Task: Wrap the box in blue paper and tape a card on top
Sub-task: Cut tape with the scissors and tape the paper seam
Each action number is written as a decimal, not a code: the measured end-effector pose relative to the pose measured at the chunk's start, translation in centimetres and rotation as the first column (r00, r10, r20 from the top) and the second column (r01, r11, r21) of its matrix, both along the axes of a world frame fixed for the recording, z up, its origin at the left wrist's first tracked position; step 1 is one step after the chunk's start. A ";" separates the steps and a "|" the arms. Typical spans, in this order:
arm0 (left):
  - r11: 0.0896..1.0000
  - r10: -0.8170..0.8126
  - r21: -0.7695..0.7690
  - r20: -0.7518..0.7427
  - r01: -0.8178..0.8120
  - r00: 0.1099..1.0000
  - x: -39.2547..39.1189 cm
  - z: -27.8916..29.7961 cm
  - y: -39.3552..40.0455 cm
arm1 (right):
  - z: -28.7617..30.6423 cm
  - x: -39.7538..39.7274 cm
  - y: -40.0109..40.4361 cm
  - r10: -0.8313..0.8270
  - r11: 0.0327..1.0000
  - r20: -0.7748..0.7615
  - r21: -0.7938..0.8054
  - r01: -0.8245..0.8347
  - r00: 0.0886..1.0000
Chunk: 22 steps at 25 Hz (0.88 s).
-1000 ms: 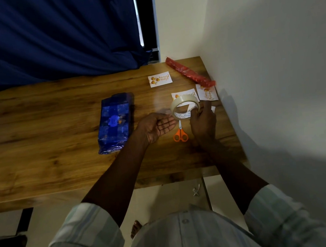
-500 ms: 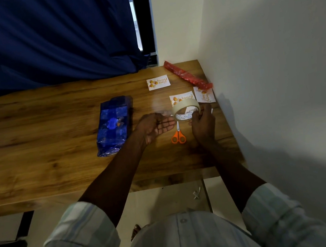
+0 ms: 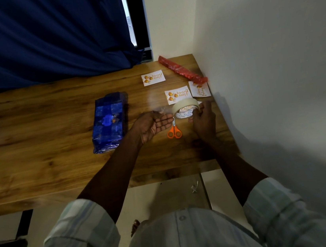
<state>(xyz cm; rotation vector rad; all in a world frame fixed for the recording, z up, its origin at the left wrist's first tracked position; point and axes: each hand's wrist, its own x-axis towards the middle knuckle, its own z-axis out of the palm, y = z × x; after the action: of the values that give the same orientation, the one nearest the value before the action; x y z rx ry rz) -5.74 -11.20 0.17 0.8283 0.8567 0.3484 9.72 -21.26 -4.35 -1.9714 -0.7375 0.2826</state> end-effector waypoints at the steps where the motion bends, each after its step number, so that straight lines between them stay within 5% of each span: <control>1: 1.000 -0.007 -0.001 0.006 0.007 1.000 0.0 -0.1 0.0 | 0.0 0.3 -0.1 0.018 1.000 -0.014 -0.017 -0.018 1.000; 8: 0.999 0.018 -0.051 0.030 -0.017 0.999 0.9 -1.3 -0.4 | -0.2 1.3 -0.3 0.042 0.994 -0.059 -0.097 -0.048 0.997; 12: 0.995 0.069 -0.071 -0.007 -0.069 0.998 1.7 -1.3 -0.4 | -1.1 -1.6 -1.0 -0.067 0.946 -0.089 -0.321 0.036 0.994; 18: 0.997 0.074 -0.015 -0.062 -0.075 0.995 2.1 -1.4 0.4 | -1.2 -7.0 -0.2 0.197 0.846 0.138 -0.524 -0.097 0.971; 22: 0.999 0.053 0.010 -0.083 -0.053 0.995 1.9 -1.2 0.7 | 0.2 -6.3 -0.2 0.183 0.837 -0.105 -0.505 -0.211 0.978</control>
<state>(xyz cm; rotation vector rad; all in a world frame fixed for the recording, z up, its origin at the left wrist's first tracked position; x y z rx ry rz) -3.85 -10.47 -1.02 0.8330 0.9564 0.3661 3.38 -21.50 -4.18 -2.3785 -0.8997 0.7186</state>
